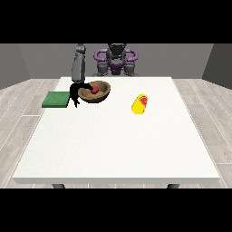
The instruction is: Pick the cup and pour the ball into the bowl, then pick the bowl and place it on the pad
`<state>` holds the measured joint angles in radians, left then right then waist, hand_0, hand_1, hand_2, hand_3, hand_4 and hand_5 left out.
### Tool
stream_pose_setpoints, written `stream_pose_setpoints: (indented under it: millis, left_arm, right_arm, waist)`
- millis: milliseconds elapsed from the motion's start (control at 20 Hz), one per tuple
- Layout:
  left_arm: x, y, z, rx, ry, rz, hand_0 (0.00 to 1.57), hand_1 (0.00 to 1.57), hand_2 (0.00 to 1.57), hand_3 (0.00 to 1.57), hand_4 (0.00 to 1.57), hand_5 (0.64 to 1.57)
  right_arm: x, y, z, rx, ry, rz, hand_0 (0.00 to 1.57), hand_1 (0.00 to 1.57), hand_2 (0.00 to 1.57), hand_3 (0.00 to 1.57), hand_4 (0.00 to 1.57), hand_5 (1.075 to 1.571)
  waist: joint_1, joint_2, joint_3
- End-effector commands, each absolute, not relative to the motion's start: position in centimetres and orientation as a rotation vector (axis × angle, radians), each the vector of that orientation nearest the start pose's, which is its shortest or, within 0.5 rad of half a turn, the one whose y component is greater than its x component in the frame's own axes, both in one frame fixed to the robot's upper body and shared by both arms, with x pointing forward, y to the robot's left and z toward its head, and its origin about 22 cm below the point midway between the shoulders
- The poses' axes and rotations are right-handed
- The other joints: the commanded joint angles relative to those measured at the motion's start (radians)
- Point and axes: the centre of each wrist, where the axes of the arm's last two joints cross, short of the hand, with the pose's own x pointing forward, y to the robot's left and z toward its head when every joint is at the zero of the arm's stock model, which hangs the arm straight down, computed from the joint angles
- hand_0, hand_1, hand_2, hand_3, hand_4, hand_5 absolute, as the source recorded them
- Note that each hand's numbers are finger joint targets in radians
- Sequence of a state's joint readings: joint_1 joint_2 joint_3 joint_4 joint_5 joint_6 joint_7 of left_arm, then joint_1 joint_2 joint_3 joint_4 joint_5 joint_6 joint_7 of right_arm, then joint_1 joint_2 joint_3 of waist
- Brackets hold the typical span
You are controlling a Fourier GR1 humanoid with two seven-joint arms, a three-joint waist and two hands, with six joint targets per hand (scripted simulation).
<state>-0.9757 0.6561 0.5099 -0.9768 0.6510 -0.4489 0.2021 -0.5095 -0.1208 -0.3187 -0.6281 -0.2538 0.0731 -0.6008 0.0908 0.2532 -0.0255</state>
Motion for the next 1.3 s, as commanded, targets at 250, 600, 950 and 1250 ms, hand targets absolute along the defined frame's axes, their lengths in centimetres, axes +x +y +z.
stream_pose_setpoints:
  millis: [250, 600, 950, 1250]
  left_arm:
    - [38.4, 39.7, 30.0, -0.433, -2.039, 0.001, 0.00, 0.00, 0.00, 0.00, 0.00, 1.571]
    - [37.7, 43.9, 25.4, -0.354, -1.913, 0.107, 0.00, 0.00, 0.00, 0.00, 0.00, 1.571]
    - [35.7, 47.7, 24.7, -0.250, -1.930, 0.198, 0.00, 0.00, 0.00, 0.00, 0.00, 1.571]
    - [35.8, 46.8, 26.7, -0.313, -1.984, 0.171, 0.00, 0.00, 0.00, 0.00, 0.00, 1.571]
  right_arm:
    - [31.1, -30.0, -9.4, -0.135, -1.435, -0.269, 1.57, 1.57, 1.57, 1.57, 1.03, 1.571]
    - [33.7, -33.2, -4.3, -0.297, -1.370, -0.148, 1.57, 1.57, 1.57, 1.43, 1.09, 1.564]
    - [37.0, -32.7, 1.0, -0.207, -1.363, -0.114, 1.57, 1.57, 1.57, 1.03, 1.16, 1.558]
    - [34.8, -41.9, 3.7, -0.302, -1.388, -0.090, 1.57, 1.57, 1.57, 1.17, 1.16, 1.568]
  waist:
    - [0.029, 0.013, 0.0247]
    - [-0.051, -0.122, 0.0216]
    - [-0.156, -0.145, 0.0251]
    - [-0.128, -0.077, 0.0265]
